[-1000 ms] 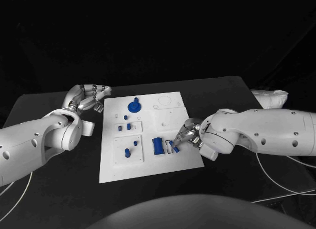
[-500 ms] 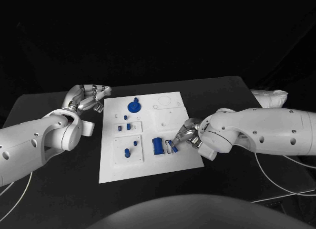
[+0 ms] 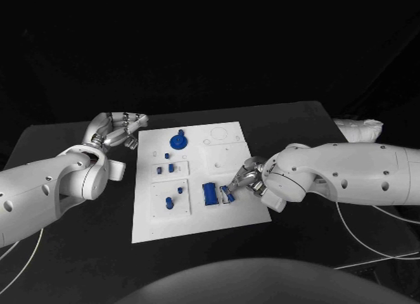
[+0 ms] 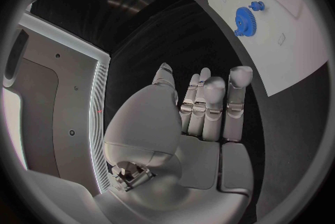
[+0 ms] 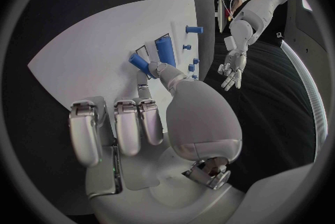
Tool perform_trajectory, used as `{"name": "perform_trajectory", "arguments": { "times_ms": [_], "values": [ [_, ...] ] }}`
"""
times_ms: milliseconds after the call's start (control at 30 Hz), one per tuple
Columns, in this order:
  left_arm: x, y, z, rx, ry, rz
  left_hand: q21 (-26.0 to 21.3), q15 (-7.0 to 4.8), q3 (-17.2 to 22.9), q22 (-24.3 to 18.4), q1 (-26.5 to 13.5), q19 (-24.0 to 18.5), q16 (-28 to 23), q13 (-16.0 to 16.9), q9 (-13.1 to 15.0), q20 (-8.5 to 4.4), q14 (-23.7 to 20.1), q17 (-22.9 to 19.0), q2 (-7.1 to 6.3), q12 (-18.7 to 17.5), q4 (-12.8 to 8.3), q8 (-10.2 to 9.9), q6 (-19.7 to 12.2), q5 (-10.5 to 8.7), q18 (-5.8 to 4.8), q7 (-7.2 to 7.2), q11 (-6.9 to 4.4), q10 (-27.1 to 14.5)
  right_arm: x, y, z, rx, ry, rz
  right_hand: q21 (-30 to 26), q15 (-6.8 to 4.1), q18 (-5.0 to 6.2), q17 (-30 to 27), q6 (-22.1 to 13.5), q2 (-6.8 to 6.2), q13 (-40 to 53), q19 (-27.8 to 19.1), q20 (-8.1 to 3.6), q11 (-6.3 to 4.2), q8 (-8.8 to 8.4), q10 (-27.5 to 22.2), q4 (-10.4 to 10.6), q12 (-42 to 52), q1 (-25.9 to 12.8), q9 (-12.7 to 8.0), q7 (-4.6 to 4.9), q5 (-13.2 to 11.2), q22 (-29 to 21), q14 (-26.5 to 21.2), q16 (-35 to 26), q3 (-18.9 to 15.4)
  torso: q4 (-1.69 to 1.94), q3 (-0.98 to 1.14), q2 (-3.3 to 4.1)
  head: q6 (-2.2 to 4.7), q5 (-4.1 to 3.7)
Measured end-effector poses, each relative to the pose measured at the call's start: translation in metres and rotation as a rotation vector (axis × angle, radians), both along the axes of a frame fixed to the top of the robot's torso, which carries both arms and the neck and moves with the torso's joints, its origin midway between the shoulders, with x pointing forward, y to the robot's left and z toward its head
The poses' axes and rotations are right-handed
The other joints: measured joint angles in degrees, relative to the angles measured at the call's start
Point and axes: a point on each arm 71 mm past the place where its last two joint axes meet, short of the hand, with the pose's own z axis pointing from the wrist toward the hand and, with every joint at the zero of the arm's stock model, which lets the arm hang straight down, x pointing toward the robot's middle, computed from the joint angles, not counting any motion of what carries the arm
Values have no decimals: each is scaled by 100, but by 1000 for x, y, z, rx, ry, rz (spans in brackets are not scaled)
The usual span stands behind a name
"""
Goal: Assemble the parts on the task board
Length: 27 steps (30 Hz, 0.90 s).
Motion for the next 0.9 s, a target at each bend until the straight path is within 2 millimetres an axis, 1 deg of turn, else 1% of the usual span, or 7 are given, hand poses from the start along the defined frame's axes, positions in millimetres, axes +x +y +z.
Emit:
{"name": "perform_trajectory", "arguments": {
  "times_ms": [300,367,433,567,600,833,900],
  "values": [
    [0,0,0,0,0,0,0,0,-16,6,0,0,0,0,0,0,0,0,0,0,16,0,0,0,0,0,0,0,1,0,-1,-1,6,-4,0,0,0,0,4,19,0,0,0,0,-38,0,55,0,-61,-39,-4,-33,0,0,0,-55,0,1,0,0,12],
    [0,0,0,0,0,0,0,0,-16,6,0,0,0,0,0,0,0,0,0,0,16,0,0,0,0,0,0,0,0,0,-1,0,8,-4,0,0,0,0,-2,-10,0,0,0,0,-92,0,81,0,-91,-41,2,-55,0,0,0,-81,0,1,1,0,15],
    [0,0,0,0,0,0,0,0,-16,6,0,0,0,0,0,0,0,0,0,0,16,0,0,0,0,0,0,0,0,-1,-1,0,10,-5,0,0,0,-1,-28,23,0,0,0,0,-137,0,119,0,-134,-67,28,-133,0,0,0,-119,2,0,3,0,20],
    [0,0,0,0,0,0,0,0,-16,5,0,0,0,0,0,0,0,0,0,0,16,0,0,0,0,0,0,0,0,-1,-1,-1,15,-5,0,0,0,-1,-33,-25,0,0,0,0,-180,0,158,0,-182,-104,33,-256,-1,0,0,-158,5,0,5,0,27],
    [0,0,0,0,0,0,0,0,-16,5,0,0,0,0,0,0,0,0,0,0,16,0,0,0,0,0,0,0,0,0,-2,-1,17,-4,0,0,0,-1,-48,-25,0,0,0,0,-188,0,169,0,-182,-111,48,-256,-1,0,0,-169,3,0,5,0,31],
    [0,0,0,0,0,1,0,0,-16,5,0,0,0,0,0,0,0,0,0,0,16,0,0,0,0,0,0,0,0,1,-2,-4,28,1,0,0,0,-1,-50,-48,0,0,0,0,-236,0,190,0,-204,-137,50,-318,-1,0,0,-220,-1,-2,4,0,30],
    [0,0,0,0,0,1,0,0,-16,5,0,0,0,0,0,0,0,0,0,0,16,0,0,0,0,0,0,0,0,1,-3,-5,30,2,0,0,0,-1,-69,-48,0,0,0,0,-249,0,190,0,-204,-146,69,-318,-1,0,0,-220,-2,-2,3,0,30]
  ]
}}
